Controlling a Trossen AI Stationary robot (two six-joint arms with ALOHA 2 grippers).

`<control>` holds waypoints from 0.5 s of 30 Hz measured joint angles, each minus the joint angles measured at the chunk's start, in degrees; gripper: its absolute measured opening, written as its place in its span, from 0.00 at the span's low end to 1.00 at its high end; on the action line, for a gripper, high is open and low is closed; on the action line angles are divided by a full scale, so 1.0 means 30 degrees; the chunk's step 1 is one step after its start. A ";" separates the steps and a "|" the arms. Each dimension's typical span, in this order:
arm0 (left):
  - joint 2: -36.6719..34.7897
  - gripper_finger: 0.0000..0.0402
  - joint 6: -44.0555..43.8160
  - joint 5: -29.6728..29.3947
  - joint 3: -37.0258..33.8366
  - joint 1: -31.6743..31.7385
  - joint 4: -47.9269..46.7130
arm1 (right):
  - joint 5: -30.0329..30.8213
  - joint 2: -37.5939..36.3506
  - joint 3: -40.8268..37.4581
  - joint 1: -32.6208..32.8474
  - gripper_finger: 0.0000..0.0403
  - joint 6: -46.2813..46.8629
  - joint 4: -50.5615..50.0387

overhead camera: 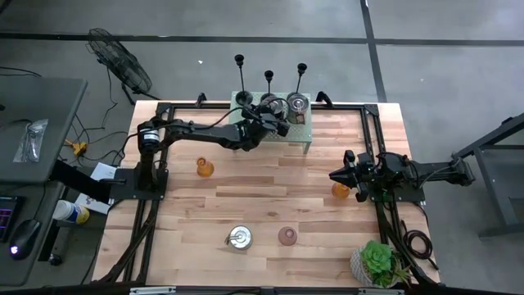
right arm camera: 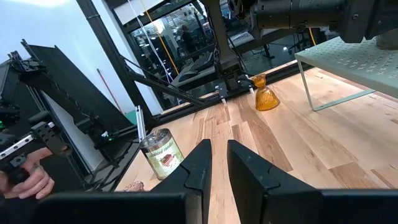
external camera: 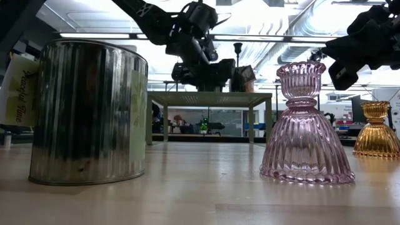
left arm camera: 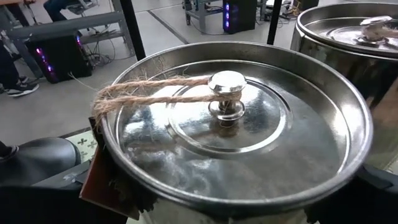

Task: Pick & Place candle stick holders
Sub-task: Put the top scented candle on the shelf

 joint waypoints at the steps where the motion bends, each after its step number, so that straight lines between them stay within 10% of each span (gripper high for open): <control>1: 0.0000 0.93 0.0000 0.0010 0.0000 0.0000 -0.0032 | 0.0001 0.0000 0.0000 -0.0001 0.11 0.0000 0.0000; 15: 0.0000 0.93 0.0614 0.0203 0.0000 -0.0007 -0.0001 | -0.0002 -0.0003 0.0000 0.0000 0.11 -0.0003 0.0000</control>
